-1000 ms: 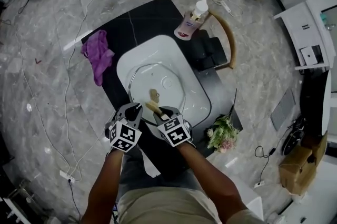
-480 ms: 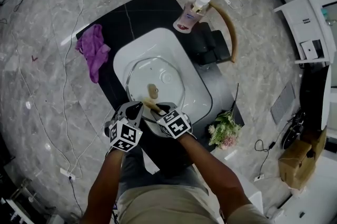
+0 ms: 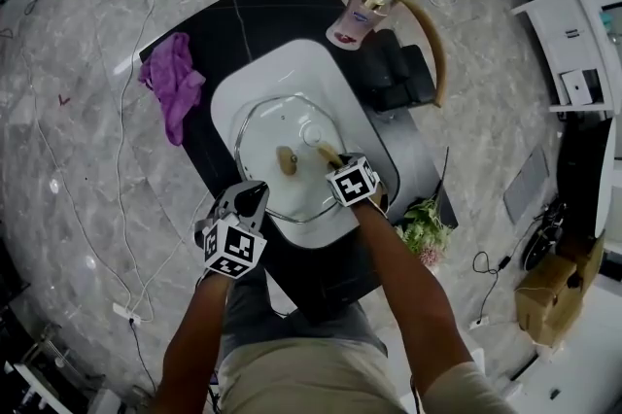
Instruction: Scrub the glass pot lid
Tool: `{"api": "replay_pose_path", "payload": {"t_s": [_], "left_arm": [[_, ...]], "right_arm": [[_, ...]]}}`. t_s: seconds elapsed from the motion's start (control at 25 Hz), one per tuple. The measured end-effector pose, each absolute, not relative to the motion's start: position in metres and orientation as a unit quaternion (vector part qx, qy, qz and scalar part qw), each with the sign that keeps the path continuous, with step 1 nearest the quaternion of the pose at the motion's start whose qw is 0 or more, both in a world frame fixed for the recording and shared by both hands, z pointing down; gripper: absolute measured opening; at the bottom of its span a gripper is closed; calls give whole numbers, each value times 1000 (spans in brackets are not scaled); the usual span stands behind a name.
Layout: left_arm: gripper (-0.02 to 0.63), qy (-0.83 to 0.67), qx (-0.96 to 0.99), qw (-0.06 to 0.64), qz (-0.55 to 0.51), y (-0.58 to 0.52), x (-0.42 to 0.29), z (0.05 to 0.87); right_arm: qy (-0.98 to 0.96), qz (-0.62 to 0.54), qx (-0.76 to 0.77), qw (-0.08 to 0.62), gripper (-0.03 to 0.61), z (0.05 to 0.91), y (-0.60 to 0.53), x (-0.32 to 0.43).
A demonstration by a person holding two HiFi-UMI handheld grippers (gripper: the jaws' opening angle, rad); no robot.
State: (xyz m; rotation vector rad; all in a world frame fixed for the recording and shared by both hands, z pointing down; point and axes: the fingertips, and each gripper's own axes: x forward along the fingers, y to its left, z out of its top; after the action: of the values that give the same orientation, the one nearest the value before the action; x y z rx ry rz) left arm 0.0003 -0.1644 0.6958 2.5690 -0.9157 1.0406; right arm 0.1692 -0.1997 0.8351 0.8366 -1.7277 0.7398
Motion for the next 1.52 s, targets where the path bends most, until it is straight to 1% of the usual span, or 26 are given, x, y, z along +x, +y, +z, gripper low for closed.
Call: {"api": "replay_pose_path", "payload": {"t_s": [0.48,0.68,0.8,0.88,1.08,1.52], "left_arm": [[20,-307,873,107,363,-165,4,700],[20,-304,873,115,362,-165,4,700],[20,-303,874,119,360,-166,4,700],[17,-307,874,122,356,-167,3,699],[15,-308,874,130,352,-168,2,698],[17,-306,875,124,353,-166,3,698]], "right_arm": [[-721,306,324,530,112,833,-194,165],[-763,306,209,530,112,799,-154,102],[-803,310,130,493,110,757,-125,49],[-818,308,103,474,107,740,-116,30],[-831,313,96,449,107,743,-121,26],[-824,322,102,454,107,752,-123,33]]}}
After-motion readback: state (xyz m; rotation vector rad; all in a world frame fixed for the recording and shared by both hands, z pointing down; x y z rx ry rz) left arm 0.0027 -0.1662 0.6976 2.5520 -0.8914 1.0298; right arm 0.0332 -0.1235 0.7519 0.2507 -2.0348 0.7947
